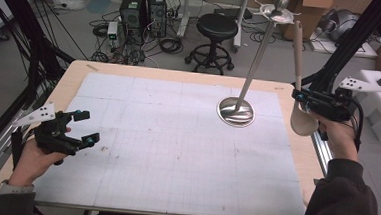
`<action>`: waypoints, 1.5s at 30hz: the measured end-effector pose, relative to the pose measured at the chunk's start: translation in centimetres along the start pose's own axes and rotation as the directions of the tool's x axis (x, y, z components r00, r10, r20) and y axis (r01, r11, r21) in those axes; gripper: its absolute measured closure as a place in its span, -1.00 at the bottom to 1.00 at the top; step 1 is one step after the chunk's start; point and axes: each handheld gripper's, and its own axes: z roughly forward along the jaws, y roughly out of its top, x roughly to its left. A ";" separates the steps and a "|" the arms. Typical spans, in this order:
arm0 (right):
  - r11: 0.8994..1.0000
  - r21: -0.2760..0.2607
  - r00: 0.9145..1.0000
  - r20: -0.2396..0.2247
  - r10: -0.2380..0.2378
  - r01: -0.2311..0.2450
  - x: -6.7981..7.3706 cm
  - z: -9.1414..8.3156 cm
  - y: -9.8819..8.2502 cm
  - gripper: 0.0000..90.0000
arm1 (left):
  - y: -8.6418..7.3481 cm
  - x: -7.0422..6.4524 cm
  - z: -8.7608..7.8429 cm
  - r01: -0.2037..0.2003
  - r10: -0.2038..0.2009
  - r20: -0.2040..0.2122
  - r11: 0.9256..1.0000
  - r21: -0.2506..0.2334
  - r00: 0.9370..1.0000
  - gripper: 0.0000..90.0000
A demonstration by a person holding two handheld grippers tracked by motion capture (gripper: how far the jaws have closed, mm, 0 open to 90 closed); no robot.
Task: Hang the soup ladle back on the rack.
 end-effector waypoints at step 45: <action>0.999 0.029 0.996 0.089 -0.026 0.023 1.0 6.0 -0.3 0.72 | 0.2 -0.1 -0.5 -0.005 0.005 -0.007 1.000 -0.014 1.000 -0.96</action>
